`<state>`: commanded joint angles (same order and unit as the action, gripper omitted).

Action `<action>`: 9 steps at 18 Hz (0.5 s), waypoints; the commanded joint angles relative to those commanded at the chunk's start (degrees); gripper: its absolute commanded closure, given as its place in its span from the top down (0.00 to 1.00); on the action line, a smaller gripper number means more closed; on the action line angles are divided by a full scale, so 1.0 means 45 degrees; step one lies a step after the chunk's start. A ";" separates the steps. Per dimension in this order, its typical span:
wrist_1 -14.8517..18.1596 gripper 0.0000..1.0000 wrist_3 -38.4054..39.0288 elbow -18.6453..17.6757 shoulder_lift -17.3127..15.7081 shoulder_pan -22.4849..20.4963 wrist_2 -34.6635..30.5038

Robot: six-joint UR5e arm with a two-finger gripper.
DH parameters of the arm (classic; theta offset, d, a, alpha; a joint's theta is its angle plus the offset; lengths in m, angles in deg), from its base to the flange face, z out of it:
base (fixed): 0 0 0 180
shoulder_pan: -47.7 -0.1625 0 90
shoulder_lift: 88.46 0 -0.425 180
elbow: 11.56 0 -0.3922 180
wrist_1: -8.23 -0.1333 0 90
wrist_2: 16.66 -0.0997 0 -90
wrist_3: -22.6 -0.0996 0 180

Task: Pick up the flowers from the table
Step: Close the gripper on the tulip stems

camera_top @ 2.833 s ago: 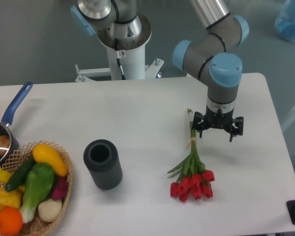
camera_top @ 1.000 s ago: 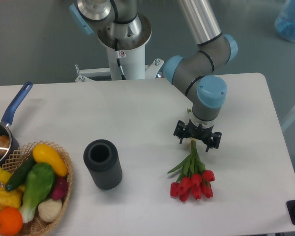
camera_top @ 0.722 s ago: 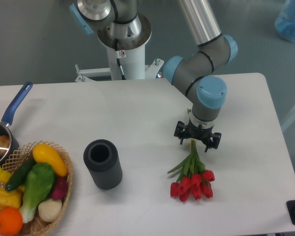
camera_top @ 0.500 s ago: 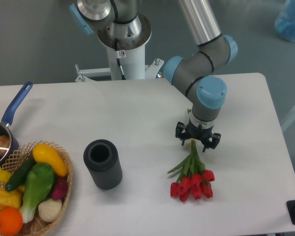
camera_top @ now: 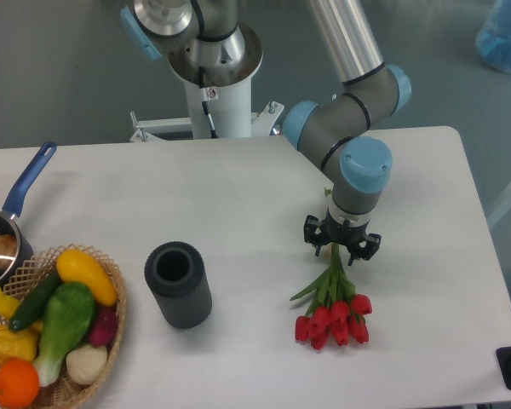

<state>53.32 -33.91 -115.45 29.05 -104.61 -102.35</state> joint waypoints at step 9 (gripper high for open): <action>0.0000 0.33 0.0000 0.0097 0.0019 0.0000 0.0000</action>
<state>53.32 -33.91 -115.01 29.14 -104.61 -102.35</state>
